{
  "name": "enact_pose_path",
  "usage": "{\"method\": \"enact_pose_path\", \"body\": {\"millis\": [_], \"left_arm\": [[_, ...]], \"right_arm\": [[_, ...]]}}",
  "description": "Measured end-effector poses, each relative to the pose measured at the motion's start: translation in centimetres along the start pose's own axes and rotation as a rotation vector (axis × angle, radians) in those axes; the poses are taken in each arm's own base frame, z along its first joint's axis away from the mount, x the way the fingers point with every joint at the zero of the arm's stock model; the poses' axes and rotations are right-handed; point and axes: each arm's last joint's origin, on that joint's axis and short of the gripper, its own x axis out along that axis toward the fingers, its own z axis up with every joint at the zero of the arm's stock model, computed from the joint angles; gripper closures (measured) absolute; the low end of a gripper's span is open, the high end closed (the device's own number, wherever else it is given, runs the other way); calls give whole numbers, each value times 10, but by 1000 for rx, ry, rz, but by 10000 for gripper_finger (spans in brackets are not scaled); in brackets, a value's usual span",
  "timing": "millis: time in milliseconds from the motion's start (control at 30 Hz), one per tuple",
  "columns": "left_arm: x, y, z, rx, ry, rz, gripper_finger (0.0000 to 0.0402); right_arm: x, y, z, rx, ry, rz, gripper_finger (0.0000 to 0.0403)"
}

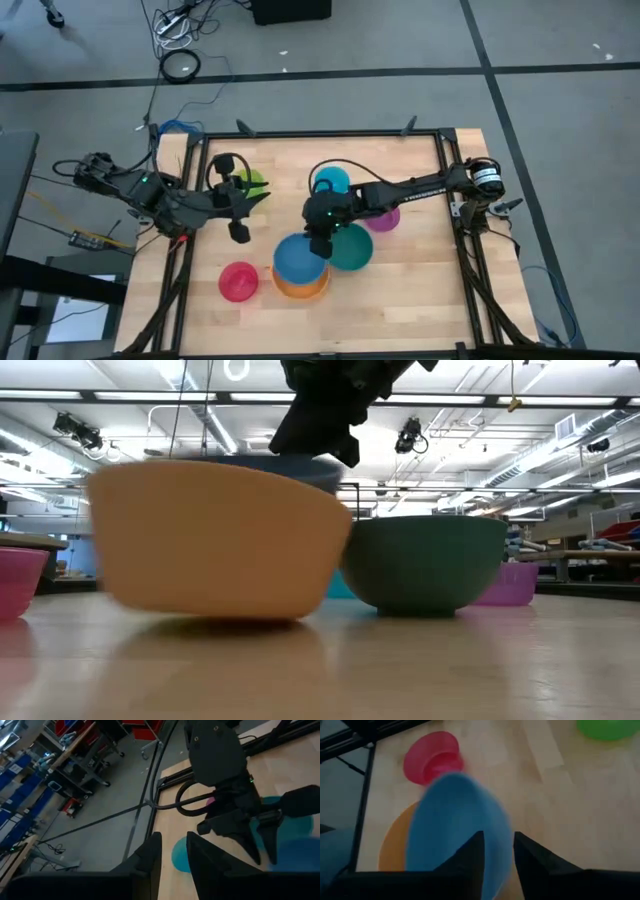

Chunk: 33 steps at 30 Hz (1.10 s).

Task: Nest bowls inside each other
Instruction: Stack the blue bowl on top of the yellow bowl, then stack the green bowl on top of the blue bowl

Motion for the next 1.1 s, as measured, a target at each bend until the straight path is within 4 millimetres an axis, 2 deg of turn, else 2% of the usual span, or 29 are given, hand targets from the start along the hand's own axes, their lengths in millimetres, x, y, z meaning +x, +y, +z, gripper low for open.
{"method": "enact_pose_path", "body": {"millis": [133,267,367,533,633,833,1100], "left_arm": [[0,0,0,1,-1,-1,302],[0,0,0,3,1,-1,302],[0,0,-1,8,9,15,302],[-5,5,-6,-26,29,21,302],[-9,8,-10,-61,43,21,302],[-11,10,-16,-95,77,19,302],[-10,8,-19,-95,100,16,302]], "right_arm": [[0,0,0,0,2,3,281],[-2,-3,-3,-22,31,-27,272],[-14,-12,-10,-23,111,-161,273],[-40,-29,-30,-1,317,-481,275],[-48,-39,-39,46,425,-549,270],[-44,-50,-53,126,526,-494,255],[-31,-53,-61,168,508,-376,237]]}}
